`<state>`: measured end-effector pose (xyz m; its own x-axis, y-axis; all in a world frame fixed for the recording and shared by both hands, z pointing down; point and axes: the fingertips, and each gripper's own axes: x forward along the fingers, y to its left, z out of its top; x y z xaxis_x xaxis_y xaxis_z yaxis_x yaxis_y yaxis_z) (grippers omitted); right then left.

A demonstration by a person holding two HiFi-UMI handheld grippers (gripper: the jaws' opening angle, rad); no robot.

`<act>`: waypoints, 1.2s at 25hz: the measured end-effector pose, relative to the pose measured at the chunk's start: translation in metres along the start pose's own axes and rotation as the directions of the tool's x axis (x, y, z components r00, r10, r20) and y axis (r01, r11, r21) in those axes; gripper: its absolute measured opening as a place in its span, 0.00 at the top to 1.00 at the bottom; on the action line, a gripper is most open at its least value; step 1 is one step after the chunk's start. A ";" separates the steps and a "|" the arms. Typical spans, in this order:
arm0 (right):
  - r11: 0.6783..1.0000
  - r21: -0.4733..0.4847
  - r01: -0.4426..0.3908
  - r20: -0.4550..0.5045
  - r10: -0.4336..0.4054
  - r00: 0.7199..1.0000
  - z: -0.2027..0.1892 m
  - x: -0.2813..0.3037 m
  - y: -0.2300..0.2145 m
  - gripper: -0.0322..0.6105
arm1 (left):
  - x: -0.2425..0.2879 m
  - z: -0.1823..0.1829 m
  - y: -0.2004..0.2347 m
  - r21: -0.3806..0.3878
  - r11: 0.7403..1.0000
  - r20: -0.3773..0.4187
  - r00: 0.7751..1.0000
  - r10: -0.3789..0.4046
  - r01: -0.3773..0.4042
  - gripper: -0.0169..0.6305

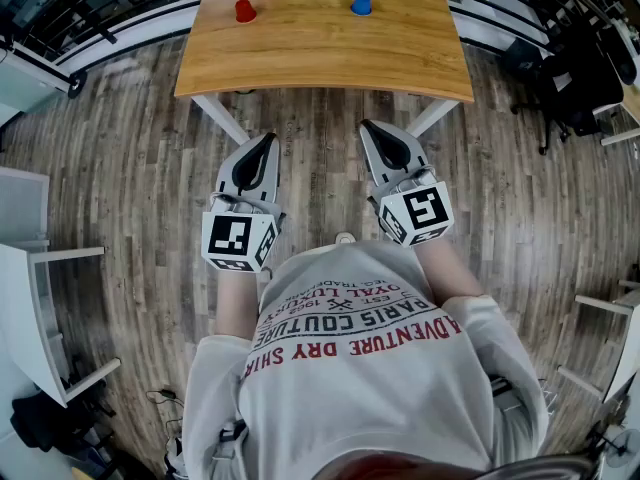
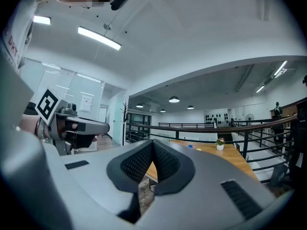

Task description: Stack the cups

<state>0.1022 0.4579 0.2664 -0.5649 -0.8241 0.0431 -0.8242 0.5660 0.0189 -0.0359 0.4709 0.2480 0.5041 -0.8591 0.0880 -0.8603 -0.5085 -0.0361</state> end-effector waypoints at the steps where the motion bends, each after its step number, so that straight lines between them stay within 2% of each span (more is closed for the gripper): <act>1: 1.000 -0.001 -0.003 0.000 0.003 1.000 0.000 0.001 -0.001 0.91 | 0.001 0.000 0.001 0.001 1.000 0.001 1.000 0.001 -0.001 0.95; 10: 0.999 0.002 -0.039 0.000 0.039 0.999 -0.004 0.003 -0.006 0.91 | 0.010 -0.001 -0.004 0.005 1.000 0.004 1.000 0.010 -0.010 0.95; 14: 0.996 0.029 -0.082 0.016 0.082 0.997 -0.004 0.004 -0.011 0.91 | 0.021 -0.002 -0.007 0.002 1.000 -0.001 1.000 0.017 -0.017 0.95; 17: 0.996 0.001 -0.087 0.039 0.087 0.995 -0.004 0.005 -0.020 0.90 | 0.030 -0.005 -0.009 -0.002 1.000 -0.006 1.000 0.021 -0.021 0.95; 18: 0.997 -0.021 -0.079 0.041 0.080 0.996 -0.005 0.006 -0.025 0.88 | 0.033 -0.006 -0.010 -0.003 1.000 -0.007 1.000 0.021 -0.021 0.95; 20: 0.997 -0.039 -0.070 0.037 0.071 0.997 -0.007 0.008 -0.037 0.67 | 0.041 -0.009 -0.012 -0.005 1.000 -0.008 1.000 0.024 -0.024 0.95; 21: 0.997 -0.032 -0.064 0.031 0.065 0.997 -0.009 0.009 -0.044 0.64 | 0.045 -0.010 -0.012 -0.006 1.000 -0.009 1.000 0.026 -0.026 0.95; 26: 0.998 0.010 -0.062 -0.009 0.062 0.998 -0.025 0.019 -0.068 0.64 | 0.061 -0.025 -0.012 -0.014 0.999 -0.040 0.999 0.029 -0.029 0.95; 30: 0.996 0.033 -0.077 -0.028 0.078 0.997 -0.033 0.042 -0.076 0.64 | 0.075 -0.033 0.009 -0.021 0.999 -0.061 0.997 0.048 -0.050 0.95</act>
<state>0.1421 0.3814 0.3002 -0.6263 -0.7762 0.0722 -0.7789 0.6269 -0.0177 -0.0088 0.4039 0.2872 0.4563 -0.8776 0.1471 -0.8857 -0.4638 -0.0197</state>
